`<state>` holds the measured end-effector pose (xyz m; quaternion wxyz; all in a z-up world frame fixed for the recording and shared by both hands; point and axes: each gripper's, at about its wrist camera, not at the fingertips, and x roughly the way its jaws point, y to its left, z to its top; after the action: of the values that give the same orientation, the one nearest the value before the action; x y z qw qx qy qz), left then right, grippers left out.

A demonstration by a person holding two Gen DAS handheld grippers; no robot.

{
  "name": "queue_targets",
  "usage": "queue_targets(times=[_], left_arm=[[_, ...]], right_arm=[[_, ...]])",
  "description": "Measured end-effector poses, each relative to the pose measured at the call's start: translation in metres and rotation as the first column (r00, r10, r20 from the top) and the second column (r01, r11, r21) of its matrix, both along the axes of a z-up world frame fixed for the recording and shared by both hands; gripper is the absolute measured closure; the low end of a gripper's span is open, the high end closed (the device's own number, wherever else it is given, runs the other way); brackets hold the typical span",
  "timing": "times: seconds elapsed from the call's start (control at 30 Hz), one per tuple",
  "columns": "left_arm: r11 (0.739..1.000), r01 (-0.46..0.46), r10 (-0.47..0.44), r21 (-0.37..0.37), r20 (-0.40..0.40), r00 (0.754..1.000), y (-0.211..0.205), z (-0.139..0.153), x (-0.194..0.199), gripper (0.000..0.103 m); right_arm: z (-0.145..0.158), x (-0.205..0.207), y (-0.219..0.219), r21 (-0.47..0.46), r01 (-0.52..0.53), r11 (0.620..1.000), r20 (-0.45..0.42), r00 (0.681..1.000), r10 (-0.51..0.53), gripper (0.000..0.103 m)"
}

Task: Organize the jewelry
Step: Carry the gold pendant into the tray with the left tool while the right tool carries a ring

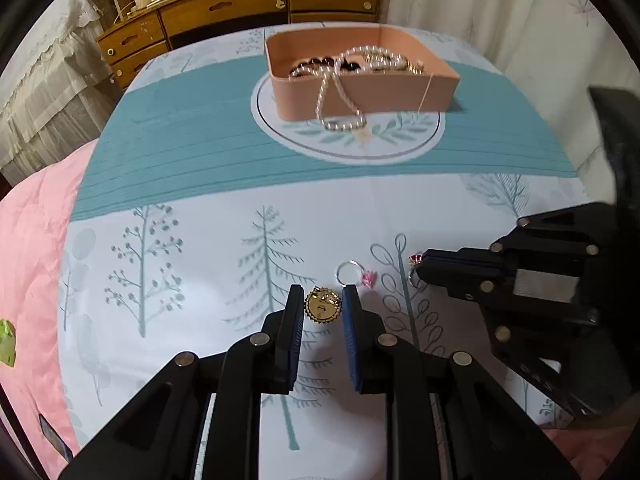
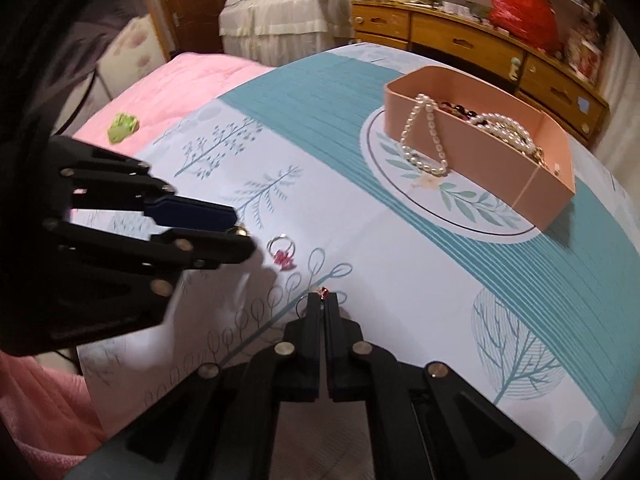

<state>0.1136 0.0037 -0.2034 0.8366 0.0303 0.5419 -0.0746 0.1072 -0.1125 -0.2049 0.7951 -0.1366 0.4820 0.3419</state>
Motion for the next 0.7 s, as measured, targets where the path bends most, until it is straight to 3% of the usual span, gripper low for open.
queue_targets(times=[0.33,0.7], left_arm=[[1.0,0.005,-0.005,-0.016,0.041,0.999,0.017,0.035,0.015,0.086],[0.998,0.038,-0.033,-0.049,0.095,0.995,0.026,0.074,0.068,0.086]], right_arm=[[0.004,0.025,-0.013,0.112,0.171,0.979,-0.073,0.984,-0.164,0.103],[0.04,0.062,-0.016,0.189,0.254,0.949,-0.008,0.966,-0.257,0.103]])
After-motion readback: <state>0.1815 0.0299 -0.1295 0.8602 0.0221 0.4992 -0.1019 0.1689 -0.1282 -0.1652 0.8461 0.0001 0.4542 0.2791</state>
